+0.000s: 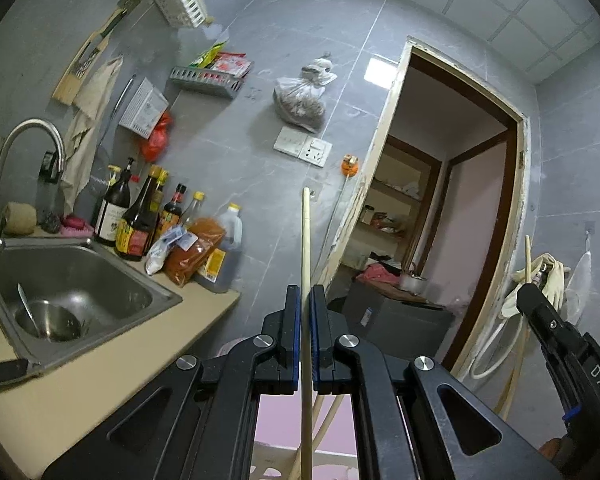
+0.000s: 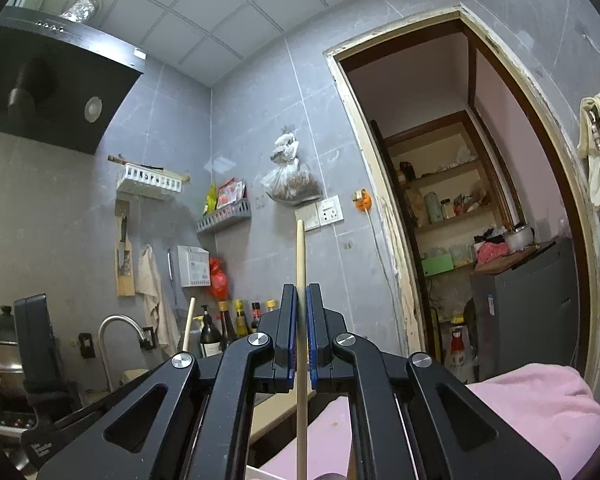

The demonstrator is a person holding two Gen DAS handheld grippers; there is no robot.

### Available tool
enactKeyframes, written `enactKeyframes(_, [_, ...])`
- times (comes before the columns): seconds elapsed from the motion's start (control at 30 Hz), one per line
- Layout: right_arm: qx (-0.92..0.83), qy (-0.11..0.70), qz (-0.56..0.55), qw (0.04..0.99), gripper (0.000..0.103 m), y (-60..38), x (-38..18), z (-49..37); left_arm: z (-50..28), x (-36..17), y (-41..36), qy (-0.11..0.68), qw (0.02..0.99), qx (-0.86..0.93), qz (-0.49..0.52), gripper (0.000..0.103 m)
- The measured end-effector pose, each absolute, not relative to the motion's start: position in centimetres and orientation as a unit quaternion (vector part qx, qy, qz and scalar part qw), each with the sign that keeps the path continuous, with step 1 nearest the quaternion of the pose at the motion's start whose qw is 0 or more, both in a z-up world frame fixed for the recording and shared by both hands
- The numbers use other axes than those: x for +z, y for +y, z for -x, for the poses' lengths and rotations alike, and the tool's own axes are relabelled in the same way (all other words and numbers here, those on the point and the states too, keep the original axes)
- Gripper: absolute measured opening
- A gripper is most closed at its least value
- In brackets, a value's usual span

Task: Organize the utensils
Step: 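Lift both chopsticks and carry them over the basket with both grippers, then open the left gripper over the basket while the right gripper releases its chopstick in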

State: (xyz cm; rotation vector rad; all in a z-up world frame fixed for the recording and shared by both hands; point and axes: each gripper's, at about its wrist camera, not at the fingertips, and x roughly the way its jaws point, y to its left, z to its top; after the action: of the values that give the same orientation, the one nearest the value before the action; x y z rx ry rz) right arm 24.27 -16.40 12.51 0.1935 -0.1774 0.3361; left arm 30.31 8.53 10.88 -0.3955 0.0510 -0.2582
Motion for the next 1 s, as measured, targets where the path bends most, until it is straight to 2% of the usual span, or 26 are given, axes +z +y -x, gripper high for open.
enactKeyframes(0.77, [0.164, -0.048, -0.047, 0.984, 0.003, -14.6, 10.4, -24.4, -29.7, 8.2, 7.0, 0.063, 0.977, -0.126, 0.162, 0.003])
enactKeyframes(0.87, [0.167, -0.036, -0.04, 0.985, 0.004, -14.7, 10.3, -24.2, -29.1, 8.2, 6.5, 0.073, 0.976, -0.138, 0.149, 0.007])
enactKeyframes(1.0, [0.163, -0.023, -0.039, 0.986, 0.006, -15.1, 10.3, -23.9, -28.6, 8.1, 5.9, 0.091, 0.974, -0.154, 0.141, 0.021])
